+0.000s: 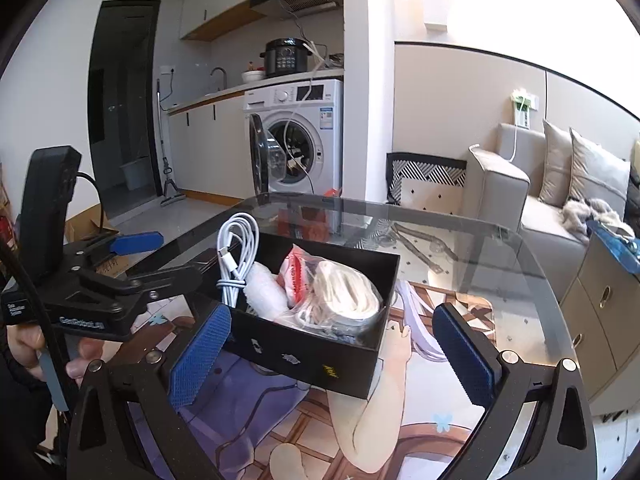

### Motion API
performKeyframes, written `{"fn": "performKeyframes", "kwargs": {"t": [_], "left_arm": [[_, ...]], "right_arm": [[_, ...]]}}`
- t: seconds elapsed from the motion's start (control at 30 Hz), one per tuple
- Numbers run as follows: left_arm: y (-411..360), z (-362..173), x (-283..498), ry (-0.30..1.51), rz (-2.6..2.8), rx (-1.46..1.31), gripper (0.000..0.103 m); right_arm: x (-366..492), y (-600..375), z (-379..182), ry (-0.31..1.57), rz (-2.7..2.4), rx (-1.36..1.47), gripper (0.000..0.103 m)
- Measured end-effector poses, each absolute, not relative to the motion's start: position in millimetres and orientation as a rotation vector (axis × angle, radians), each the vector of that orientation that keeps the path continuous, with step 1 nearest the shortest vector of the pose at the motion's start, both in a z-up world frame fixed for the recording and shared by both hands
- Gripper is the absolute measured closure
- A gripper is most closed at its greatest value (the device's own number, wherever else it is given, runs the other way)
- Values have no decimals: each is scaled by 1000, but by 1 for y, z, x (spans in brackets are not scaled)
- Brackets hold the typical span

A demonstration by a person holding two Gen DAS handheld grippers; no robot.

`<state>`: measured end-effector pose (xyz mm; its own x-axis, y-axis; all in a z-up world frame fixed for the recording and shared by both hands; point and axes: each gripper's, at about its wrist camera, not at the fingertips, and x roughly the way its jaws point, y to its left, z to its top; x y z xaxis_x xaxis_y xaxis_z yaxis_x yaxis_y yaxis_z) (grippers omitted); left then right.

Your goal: Organize soft objects

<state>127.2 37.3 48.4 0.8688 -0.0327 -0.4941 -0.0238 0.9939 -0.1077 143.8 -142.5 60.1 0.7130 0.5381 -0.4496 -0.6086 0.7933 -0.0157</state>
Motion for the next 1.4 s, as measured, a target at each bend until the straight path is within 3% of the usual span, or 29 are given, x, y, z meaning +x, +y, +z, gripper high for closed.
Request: {"fn": "performKeyframes", "kwargs": {"t": [1.4], "left_arm": [[24,30,123,473,34,-74,0]], "right_arm": [[125,-152,42,335,593,-142,0]]}}
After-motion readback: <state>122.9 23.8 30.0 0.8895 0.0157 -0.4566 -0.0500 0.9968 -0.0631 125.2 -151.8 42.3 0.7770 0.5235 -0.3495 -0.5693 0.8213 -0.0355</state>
